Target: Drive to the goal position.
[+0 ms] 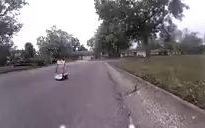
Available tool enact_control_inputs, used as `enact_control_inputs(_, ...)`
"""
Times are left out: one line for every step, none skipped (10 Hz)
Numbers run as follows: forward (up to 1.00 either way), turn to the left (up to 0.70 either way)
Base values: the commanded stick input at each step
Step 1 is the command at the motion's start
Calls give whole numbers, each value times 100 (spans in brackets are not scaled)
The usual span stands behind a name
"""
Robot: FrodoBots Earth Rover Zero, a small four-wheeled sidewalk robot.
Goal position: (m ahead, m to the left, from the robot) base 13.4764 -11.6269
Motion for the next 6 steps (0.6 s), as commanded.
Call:
enact_control_inputs(100, 5)
enact_control_inputs(100, 5)
enact_control_inputs(100, 5)
enact_control_inputs(100, 5)
enact_control_inputs(100, 5)
enact_control_inputs(100, 5)
